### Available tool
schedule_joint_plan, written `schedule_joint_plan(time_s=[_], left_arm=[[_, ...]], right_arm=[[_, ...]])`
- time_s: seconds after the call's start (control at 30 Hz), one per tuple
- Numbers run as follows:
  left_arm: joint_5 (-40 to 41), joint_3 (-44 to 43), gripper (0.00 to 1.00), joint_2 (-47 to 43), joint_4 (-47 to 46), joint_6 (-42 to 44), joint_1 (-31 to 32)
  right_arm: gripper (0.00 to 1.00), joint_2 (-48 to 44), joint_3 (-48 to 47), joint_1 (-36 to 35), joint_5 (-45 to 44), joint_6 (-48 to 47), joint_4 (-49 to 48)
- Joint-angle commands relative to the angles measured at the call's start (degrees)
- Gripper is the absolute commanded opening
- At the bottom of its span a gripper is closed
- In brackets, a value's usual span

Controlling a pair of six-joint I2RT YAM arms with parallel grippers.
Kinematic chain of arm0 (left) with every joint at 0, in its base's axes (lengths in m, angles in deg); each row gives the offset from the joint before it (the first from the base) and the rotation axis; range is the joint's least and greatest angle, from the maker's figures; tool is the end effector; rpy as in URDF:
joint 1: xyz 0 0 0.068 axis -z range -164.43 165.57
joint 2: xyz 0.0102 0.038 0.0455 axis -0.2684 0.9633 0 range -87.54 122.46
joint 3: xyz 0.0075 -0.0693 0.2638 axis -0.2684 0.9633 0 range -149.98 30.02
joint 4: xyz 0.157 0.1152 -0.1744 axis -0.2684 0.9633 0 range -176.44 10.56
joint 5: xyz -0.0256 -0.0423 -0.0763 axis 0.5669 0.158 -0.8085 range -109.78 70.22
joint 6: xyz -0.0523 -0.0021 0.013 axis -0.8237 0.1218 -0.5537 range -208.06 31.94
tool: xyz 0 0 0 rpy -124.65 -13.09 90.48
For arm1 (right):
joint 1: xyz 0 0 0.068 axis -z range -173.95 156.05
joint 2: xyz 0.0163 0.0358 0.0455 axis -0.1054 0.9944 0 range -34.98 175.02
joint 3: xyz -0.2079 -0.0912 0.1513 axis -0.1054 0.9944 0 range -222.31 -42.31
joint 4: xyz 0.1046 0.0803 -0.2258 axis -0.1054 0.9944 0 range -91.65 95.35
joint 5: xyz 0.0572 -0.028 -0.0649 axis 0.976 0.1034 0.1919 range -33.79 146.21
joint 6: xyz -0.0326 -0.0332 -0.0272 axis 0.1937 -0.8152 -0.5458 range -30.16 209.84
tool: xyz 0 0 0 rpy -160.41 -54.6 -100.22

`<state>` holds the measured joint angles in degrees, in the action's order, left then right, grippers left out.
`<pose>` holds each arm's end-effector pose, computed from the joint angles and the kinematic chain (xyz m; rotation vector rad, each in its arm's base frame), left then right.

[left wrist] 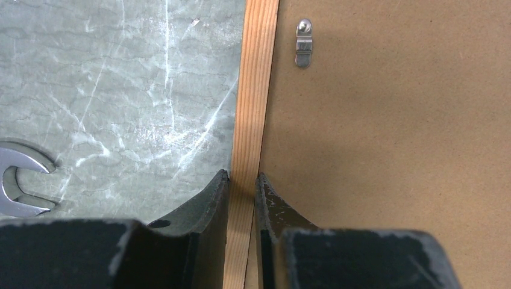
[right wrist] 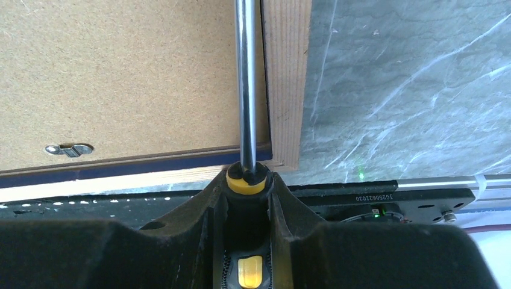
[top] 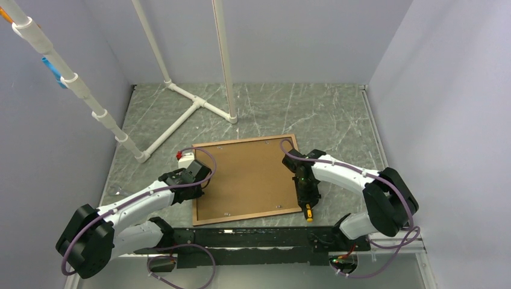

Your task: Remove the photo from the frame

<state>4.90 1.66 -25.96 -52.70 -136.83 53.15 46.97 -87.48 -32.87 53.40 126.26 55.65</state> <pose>0.1468 -0.0942 0.1638 -0.3632 2.5360 0.0514 0.1624 0.1290 0.1670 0.0705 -3.1118 0.1282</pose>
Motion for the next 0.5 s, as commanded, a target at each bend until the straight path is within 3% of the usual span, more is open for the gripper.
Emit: schedule_joint_plan(time_s=[0.0,0.47], left_arm=[[-0.32,0.77,0.00,-0.10,-0.85,1.18,-0.34],[-0.97,0.75,0.00,0.19,-1.57,2.02,-0.33]], right_arm=[[0.00,0.92,-1.15,0.39,-3.35,-0.94,-7.02],[0.00,1.09,-2.04,0.07,0.01,-5.74,-11.12]])
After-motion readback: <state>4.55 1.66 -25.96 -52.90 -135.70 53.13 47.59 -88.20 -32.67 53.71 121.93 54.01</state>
